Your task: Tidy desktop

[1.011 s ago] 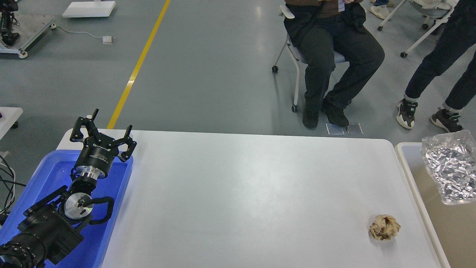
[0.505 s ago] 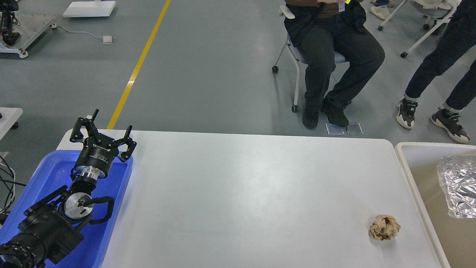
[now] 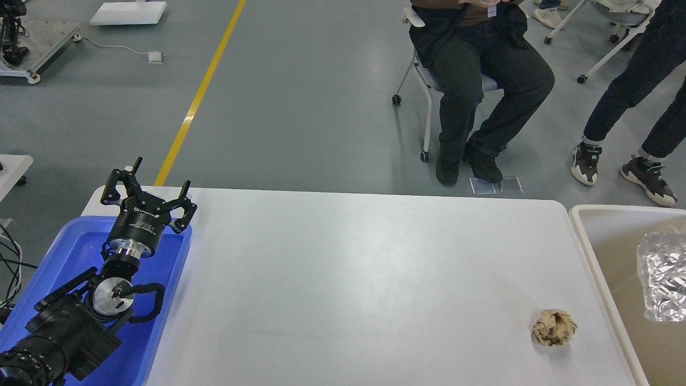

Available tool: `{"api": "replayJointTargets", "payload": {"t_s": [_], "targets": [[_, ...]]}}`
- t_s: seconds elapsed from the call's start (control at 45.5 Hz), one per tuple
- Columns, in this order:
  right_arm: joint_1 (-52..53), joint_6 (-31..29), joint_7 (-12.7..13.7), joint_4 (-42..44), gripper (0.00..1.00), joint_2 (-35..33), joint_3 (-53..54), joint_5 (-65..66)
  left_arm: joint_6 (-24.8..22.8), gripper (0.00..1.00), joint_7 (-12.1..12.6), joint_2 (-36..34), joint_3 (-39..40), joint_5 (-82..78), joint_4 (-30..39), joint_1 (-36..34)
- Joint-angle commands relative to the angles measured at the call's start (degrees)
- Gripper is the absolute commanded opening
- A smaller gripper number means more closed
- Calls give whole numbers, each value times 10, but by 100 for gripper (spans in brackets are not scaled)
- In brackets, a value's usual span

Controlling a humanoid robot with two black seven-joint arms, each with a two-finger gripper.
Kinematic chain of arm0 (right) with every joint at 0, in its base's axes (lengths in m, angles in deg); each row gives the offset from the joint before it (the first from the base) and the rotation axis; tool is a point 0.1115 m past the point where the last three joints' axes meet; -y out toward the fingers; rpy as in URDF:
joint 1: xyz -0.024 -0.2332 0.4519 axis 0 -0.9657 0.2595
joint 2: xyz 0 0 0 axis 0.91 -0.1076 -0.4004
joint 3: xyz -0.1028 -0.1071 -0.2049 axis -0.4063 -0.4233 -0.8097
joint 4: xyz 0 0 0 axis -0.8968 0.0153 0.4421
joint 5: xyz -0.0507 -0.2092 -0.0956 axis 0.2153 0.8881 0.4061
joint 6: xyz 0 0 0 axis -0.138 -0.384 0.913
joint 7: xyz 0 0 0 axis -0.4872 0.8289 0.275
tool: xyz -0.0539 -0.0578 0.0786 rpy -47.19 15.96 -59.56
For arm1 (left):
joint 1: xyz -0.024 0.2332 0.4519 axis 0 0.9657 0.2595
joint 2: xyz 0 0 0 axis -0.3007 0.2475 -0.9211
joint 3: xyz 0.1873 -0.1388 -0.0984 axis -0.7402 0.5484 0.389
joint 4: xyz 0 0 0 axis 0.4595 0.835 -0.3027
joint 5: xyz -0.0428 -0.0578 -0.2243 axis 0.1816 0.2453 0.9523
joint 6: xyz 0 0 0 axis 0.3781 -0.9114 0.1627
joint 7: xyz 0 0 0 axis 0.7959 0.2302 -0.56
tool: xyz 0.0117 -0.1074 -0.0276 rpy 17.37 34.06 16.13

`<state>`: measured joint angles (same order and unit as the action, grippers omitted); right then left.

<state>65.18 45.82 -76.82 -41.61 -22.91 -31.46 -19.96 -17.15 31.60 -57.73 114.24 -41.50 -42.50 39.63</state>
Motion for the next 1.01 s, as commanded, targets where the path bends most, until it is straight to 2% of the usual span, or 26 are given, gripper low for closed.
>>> {"api": "replayJointTargets", "payload": {"t_s": [0.0,0.22,0.462,0.725,0.989], "targets": [[0,3,5,1,100,12,16,-25,1,100,0,0,0,0,0,0],[11,25,0,-3,100,22,71,-53,1,100,0,0,0,0,0,0],[66,17,-1,-16,100,29,312,-211,1,100,0,0,-1,-1,0,0],[138,18,3,-92,100,44,462,-293,1,100,0,0,-1,0,0,0],[171,15,-1,-178,100,48,565,-375,0,100,-1,0,-1,0,0,0]]}}
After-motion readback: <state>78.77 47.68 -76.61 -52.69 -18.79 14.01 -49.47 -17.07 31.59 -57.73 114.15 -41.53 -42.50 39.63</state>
